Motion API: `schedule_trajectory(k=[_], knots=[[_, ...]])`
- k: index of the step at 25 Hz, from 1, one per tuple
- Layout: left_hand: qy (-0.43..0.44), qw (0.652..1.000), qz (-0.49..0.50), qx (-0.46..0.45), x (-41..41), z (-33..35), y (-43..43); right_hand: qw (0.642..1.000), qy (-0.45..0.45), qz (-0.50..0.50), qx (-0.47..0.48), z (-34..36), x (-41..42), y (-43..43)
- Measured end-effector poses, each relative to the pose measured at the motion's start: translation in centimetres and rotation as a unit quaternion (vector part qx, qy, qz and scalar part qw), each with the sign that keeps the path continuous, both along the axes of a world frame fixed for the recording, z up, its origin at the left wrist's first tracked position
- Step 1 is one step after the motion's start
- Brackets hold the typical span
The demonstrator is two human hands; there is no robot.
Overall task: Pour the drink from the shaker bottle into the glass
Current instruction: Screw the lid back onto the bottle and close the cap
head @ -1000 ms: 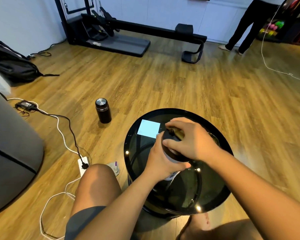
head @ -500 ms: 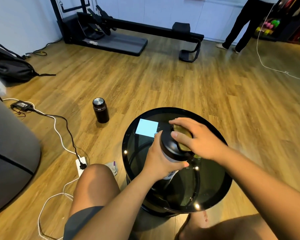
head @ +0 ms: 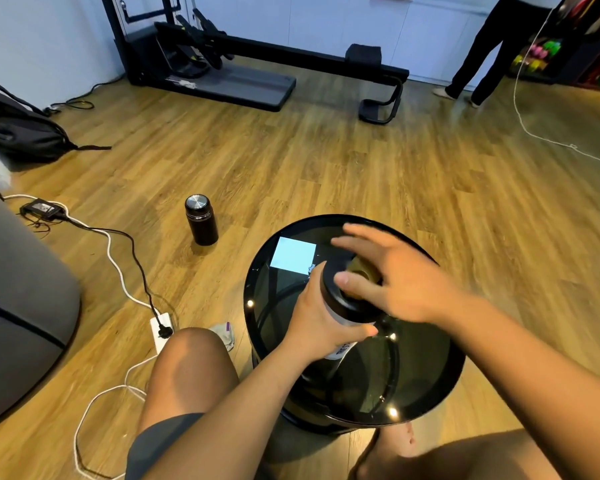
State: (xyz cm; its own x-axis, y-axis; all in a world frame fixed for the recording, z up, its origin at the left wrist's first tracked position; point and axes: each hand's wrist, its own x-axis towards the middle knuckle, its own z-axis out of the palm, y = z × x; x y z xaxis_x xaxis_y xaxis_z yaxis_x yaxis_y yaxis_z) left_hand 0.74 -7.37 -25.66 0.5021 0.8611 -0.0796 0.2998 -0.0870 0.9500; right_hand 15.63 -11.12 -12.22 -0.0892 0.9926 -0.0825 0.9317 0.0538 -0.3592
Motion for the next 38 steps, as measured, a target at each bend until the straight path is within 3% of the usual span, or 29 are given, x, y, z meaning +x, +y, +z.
schedule_trajectory(k=[2,5,7,9,13,15,17,22,27,29,38], knots=[[0.009,1.0,0.0,0.005,0.1,0.0,-0.1,0.999,-0.013,0.003,0.044,-1.3,-0.9,-0.3],[0.013,1.0,0.015,0.012,0.5,-0.1,0.0,0.972,-0.018,-0.168,0.162,-3.6,-3.7,-0.8],[0.013,1.0,0.017,0.011,0.5,-0.2,-0.1,0.957,-0.029,-0.226,0.177,-3.8,-4.9,-0.4],[0.013,1.0,0.007,0.011,0.3,-0.4,0.1,0.972,-0.046,-0.181,0.142,-3.2,-4.1,-0.4],[0.019,1.0,-0.017,-0.005,0.1,-0.3,0.6,0.993,-0.08,0.064,0.053,-1.3,-0.1,0.0],[0.014,1.0,-0.012,-0.008,0.2,-0.4,0.4,0.997,-0.035,0.052,0.043,-1.5,0.3,0.4],[0.005,1.0,-0.002,-0.01,0.2,-0.6,0.2,0.994,0.025,-0.009,0.102,-2.4,-0.5,0.3],[-0.012,1.0,-0.002,-0.01,0.5,-0.8,0.1,0.98,0.045,-0.119,0.154,-3.6,-2.2,-0.1],[-0.02,0.994,-0.107,-0.007,-0.9,0.7,2.6,0.995,-0.082,0.036,0.051,-1.0,-0.9,1.5],[-0.025,0.989,-0.143,-0.003,-1.0,1.3,3.4,0.993,-0.09,0.071,0.022,-0.9,-1.0,1.9],[-0.04,0.996,-0.076,0.002,-0.6,0.8,2.1,0.996,-0.035,-0.028,0.072,-2.6,-1.6,1.9]])
